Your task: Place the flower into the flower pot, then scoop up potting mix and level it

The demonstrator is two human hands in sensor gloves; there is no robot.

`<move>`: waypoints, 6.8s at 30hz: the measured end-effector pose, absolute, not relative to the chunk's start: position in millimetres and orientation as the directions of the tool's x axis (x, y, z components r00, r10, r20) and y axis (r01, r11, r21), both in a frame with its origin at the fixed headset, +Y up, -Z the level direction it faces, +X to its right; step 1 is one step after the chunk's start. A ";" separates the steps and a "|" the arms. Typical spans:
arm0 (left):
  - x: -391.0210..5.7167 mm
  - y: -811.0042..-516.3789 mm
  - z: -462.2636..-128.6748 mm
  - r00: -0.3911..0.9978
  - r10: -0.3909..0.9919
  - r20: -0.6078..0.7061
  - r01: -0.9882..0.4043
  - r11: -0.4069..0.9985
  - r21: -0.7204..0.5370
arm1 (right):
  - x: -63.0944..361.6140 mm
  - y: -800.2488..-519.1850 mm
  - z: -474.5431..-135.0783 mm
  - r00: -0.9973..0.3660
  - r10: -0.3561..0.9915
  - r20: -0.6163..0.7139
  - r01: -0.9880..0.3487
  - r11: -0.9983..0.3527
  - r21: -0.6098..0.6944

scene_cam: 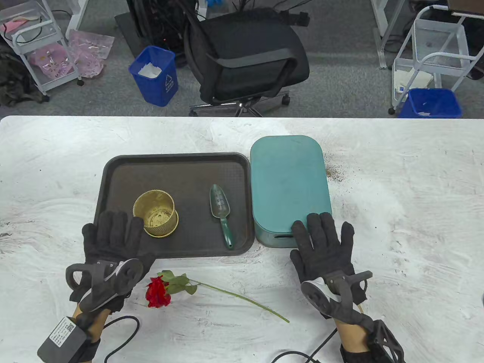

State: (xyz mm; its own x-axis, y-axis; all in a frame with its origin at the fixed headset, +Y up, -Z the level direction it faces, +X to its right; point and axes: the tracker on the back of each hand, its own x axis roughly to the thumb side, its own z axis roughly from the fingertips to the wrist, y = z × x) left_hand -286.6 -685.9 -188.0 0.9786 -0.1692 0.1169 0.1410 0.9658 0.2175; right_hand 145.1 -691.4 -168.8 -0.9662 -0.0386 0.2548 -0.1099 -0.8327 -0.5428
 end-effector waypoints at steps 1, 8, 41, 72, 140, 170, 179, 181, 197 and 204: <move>-286.6 -685.7 -188.1 0.979 -0.170 0.116 0.142 0.966 0.218 | 144.9 -691.4 -168.8 -0.966 -0.041 0.255 -0.108 -0.833 -0.542; -286.6 -683.7 -187.9 0.979 -0.163 0.121 0.133 0.965 0.226 | 139.3 -674.6 -170.3 -0.964 -0.059 0.259 -0.107 -0.806 -0.582; -287.1 -678.8 -183.0 0.977 -0.159 0.141 0.116 0.956 0.269 | 45.2 -606.1 -214.6 -0.836 -0.547 0.036 0.368 -0.610 -0.702; -295.6 -676.4 -183.9 0.982 -0.158 0.104 0.123 0.952 0.282 | 342.7 -713.3 -219.8 -0.092 0.794 -0.601 -0.596 -0.528 -0.605; -334.3 -679.3 -193.0 0.716 0.698 0.017 -0.688 0.702 0.182 | 39.4 -673.8 -168.7 -0.646 0.688 0.332 -0.746 -0.662 -0.080; -359.3 -529.4 -151.5 0.574 0.643 0.507 -0.803 0.322 0.501 | 70.0 -674.8 -179.8 -0.528 0.776 0.345 -0.820 -0.572 0.031; -370.5 -580.7 -184.5 0.654 0.711 0.258 -0.666 0.381 0.641 | 63.3 -677.8 -176.0 -0.594 0.707 0.383 -0.766 -0.642 -0.004; -370.4 -597.5 -188.6 0.671 0.708 0.220 -0.643 0.406 0.649 | 63.0 -678.5 -176.4 -0.601 0.701 0.384 -0.761 -0.649 -0.007; -368.5 -659.5 -211.7 0.656 0.747 0.111 -0.683 0.525 0.508 | -25.6 -644.1 -220.5 -0.841 0.432 0.326 -0.469 -0.882 -0.040; -368.3 -663.3 -210.7 0.632 0.767 0.110 -0.705 0.511 0.492 | -74.1 -679.0 -285.3 -0.996 -0.056 0.073 0.059 -0.997 0.044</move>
